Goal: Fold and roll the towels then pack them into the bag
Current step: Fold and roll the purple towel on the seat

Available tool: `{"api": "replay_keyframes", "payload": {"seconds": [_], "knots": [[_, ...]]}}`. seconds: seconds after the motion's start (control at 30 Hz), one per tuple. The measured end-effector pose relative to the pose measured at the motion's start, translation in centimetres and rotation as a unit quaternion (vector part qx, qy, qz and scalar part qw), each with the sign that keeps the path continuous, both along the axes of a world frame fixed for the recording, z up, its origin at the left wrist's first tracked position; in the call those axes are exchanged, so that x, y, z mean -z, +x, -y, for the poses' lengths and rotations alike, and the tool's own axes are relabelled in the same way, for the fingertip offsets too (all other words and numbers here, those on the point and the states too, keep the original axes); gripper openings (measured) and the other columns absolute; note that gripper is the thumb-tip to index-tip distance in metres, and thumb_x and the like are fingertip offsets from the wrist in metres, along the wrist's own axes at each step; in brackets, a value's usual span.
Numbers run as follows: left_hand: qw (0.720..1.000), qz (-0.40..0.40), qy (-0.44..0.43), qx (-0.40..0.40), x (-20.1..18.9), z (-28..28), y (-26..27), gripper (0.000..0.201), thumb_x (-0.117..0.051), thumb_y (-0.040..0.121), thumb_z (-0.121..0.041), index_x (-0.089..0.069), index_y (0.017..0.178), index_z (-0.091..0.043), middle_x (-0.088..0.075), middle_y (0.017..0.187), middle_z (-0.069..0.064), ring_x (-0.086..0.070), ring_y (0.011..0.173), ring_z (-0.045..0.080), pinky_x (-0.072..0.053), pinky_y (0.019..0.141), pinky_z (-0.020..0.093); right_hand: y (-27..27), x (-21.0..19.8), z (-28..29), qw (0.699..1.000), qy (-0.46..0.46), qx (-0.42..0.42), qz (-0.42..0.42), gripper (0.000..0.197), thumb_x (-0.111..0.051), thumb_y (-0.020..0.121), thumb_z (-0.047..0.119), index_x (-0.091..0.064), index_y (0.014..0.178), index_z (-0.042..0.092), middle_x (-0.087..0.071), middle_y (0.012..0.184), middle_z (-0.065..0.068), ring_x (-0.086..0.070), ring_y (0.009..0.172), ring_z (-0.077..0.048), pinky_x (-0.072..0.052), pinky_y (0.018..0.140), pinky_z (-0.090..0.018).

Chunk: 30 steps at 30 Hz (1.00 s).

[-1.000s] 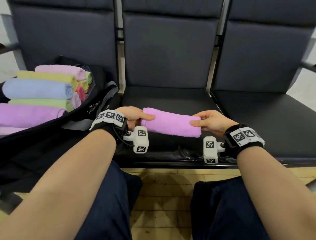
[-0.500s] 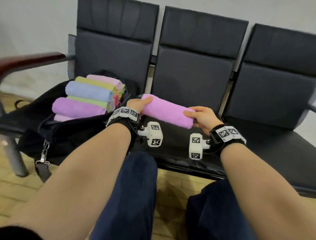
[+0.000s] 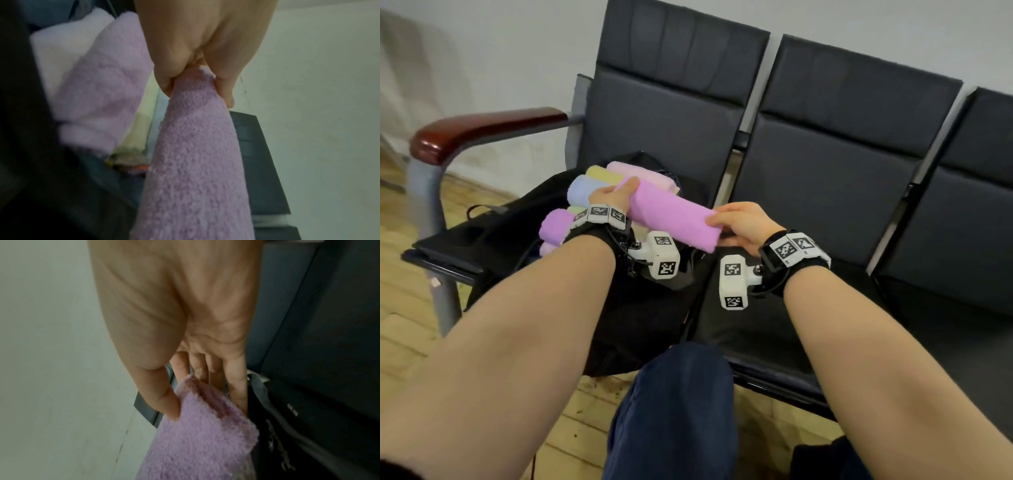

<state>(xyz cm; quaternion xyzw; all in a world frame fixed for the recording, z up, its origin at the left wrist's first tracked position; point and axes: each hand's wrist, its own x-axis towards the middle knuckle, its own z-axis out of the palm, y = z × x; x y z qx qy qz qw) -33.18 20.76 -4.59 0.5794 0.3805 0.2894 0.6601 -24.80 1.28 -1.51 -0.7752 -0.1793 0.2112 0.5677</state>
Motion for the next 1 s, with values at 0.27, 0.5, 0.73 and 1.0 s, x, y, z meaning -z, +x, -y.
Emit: {"api": "replay_keyframes", "payload": {"seconds": [0.27, 0.5, 0.73, 1.0], "knots": [[0.997, -0.022, -0.004, -0.069, 1.2, -7.7, -1.9, 0.047, -0.057, 0.09, -0.044, -0.058, 0.127, -0.014, -0.061, 0.117, 0.005, -0.052, 0.093, 0.024, -0.031, 0.08, 0.023, 0.4, 0.9, -9.9, 0.997, -0.051, -0.053, -0.008, 0.023, -0.067, 0.082, -0.002, -0.066, 0.104, 0.002, -0.062, 0.094, -0.012, -0.064, 0.067, -0.014, -0.06, 0.062, -0.034], [0.994, -0.023, 0.026, -0.105, 3.0, -11.1, -1.1, 0.044, -0.054, 0.093, -0.038, -0.056, 0.124, -0.007, -0.06, 0.108, 0.009, -0.054, 0.096, 0.024, -0.035, 0.082, 0.025, 1.3, 2.6, -14.4, 0.994, -0.084, -0.069, -0.017, 0.026, -0.069, 0.081, -0.003, -0.062, 0.104, 0.006, -0.058, 0.096, -0.009, -0.061, 0.082, -0.02, -0.057, 0.082, -0.049], [0.992, -0.081, 0.058, -0.08, 5.3, -13.0, -0.8, 0.046, -0.053, 0.089, -0.046, -0.061, 0.112, -0.006, -0.063, 0.099, 0.012, -0.056, 0.086, 0.028, -0.04, 0.079, 0.03, 1.8, 4.1, -15.1, 0.993, -0.094, -0.077, -0.002, 0.024, -0.068, 0.084, -0.002, -0.06, 0.105, 0.004, -0.057, 0.096, -0.01, -0.061, 0.086, -0.022, -0.056, 0.083, -0.046], [0.987, -0.122, 0.104, -0.019, 5.6, -13.4, -0.7, 0.033, -0.053, 0.089, -0.044, -0.048, 0.067, -0.018, -0.044, 0.068, 0.001, -0.04, 0.059, 0.02, -0.036, 0.064, 0.029, 1.9, 5.2, -14.2, 0.987, -0.127, -0.093, 0.023, 0.03, -0.068, 0.085, -0.001, -0.056, 0.112, -0.001, -0.056, 0.095, -0.01, -0.062, 0.084, -0.026, -0.059, 0.068, -0.04]]}}
